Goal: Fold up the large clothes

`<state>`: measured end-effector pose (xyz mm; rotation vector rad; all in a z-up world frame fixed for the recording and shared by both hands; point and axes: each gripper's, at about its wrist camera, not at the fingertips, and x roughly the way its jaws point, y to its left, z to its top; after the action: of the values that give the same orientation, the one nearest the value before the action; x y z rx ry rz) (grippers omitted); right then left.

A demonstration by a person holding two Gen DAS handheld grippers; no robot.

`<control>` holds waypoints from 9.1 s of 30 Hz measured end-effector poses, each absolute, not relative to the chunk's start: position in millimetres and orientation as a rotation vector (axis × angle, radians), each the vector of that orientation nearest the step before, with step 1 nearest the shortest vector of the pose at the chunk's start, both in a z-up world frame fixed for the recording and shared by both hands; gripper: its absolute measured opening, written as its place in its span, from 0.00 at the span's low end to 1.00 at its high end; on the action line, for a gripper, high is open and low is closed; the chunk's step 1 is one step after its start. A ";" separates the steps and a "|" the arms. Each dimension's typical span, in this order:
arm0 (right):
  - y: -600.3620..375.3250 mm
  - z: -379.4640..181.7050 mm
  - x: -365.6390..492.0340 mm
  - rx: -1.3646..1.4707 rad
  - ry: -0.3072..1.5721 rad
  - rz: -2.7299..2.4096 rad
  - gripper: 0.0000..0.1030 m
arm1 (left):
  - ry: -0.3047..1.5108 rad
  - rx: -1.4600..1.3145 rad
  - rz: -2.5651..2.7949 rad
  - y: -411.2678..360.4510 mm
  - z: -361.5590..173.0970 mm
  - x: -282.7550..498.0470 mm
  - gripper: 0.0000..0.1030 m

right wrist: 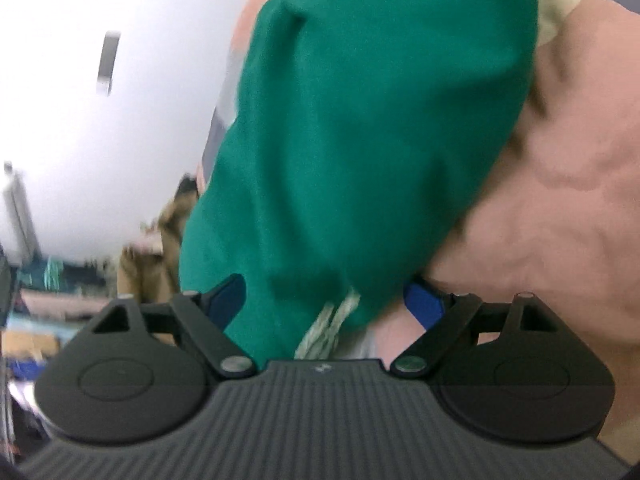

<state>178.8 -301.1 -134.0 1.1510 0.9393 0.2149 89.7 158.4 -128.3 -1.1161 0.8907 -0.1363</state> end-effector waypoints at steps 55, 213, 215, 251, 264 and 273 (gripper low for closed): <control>-342.4 -13.2 122.3 0.860 0.748 0.383 0.55 | 0.659 -1.048 -0.185 180.9 -9.2 11.6 0.44; -296.0 -160.9 262.8 1.112 0.791 0.201 0.80 | 0.568 -1.419 -0.019 211.5 -179.6 217.1 1.00; -296.4 -161.7 263.0 1.115 0.790 0.202 0.80 | 0.525 -1.468 -0.020 220.9 -182.6 224.6 1.00; -297.1 -124.3 304.5 0.892 0.660 0.296 0.42 | 0.486 -1.071 -0.028 197.2 -131.4 195.6 0.38; -335.3 -56.6 260.1 0.787 0.569 0.422 0.39 | 0.506 -0.970 -0.096 150.3 -80.0 157.0 0.36; -408.5 -16.4 233.6 0.735 0.444 0.422 0.39 | 0.493 -0.963 -0.207 75.2 -42.0 164.6 0.34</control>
<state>233.6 -408.5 -16.4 0.7347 0.4435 0.4223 164.6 75.2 -42.0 -0.9629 0.4932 -0.2074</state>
